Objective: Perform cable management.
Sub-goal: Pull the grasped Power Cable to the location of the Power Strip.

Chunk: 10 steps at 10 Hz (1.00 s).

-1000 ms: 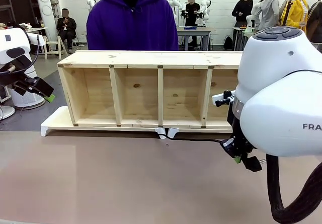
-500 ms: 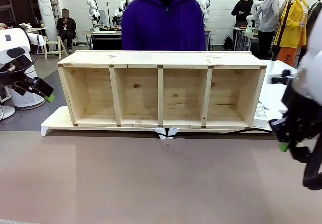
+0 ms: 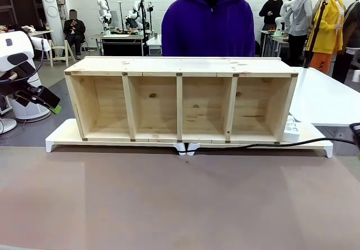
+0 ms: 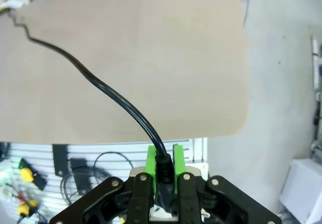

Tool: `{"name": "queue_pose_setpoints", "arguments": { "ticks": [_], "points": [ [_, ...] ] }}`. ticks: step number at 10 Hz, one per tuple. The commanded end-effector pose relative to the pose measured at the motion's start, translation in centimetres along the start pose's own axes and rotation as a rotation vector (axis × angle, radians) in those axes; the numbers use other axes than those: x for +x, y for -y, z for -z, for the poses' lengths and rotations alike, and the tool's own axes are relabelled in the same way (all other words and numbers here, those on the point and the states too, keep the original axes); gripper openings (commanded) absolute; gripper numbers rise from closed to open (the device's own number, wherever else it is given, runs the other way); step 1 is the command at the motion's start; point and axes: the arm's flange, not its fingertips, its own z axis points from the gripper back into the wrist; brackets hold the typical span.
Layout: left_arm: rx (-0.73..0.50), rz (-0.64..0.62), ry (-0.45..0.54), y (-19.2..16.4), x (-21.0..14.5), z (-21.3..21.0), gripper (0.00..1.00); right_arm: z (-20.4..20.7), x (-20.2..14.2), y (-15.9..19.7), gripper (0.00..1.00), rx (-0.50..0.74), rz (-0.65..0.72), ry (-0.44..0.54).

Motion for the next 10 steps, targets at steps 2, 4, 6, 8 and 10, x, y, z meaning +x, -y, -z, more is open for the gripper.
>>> {"name": "queue_pose_setpoints", "arguments": {
  "ticks": [2, 4, 6, 8, 10],
  "points": [
    [-0.001, -0.011, -0.001, 0.0, 0.0, 0.1, 1.00, 4.6, 0.8, 3.5, 0.17, -0.047, 0.005, 0.133],
    [-0.001, -0.011, -0.001, 0.0, 0.0, 0.1, 1.00, 3.9, 3.8, 4.2, 0.17, -0.051, 0.023, 0.251],
    [-0.001, -0.011, -0.001, 0.0, 0.0, 0.1, 1.00, 3.6, 7.3, 4.7, 0.17, -0.041, 0.054, 0.307],
    [-0.001, -0.011, -0.001, 0.0, 0.0, 0.1, 1.00, 4.1, 11.0, 4.7, 0.17, -0.028, 0.067, 0.313],
    [-0.001, -0.011, -0.001, 0.0, 0.0, 0.1, 1.00, 4.4, 14.6, 4.8, 0.17, -0.028, 0.091, 0.254]
  ]
}}
